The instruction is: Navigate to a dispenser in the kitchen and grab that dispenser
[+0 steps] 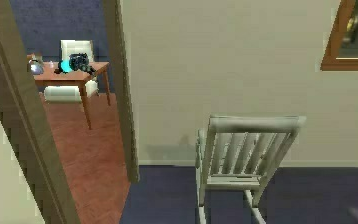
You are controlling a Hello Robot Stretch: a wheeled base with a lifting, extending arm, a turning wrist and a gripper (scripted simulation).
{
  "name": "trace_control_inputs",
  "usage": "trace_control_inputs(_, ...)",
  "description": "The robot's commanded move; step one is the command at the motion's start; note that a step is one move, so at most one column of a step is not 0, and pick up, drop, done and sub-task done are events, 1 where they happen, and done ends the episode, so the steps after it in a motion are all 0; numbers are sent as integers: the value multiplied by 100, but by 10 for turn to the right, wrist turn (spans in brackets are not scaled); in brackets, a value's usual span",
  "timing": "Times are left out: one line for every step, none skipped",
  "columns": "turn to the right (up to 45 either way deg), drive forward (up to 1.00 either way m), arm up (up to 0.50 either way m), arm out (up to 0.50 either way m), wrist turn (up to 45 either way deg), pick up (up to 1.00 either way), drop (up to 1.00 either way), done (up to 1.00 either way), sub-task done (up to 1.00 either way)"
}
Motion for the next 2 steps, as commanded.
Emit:
trace_control_inputs(-60,0,0,0,0,0,0,0,0)
trace_control_inputs(0,75,0,0,0,0,0,0,0)
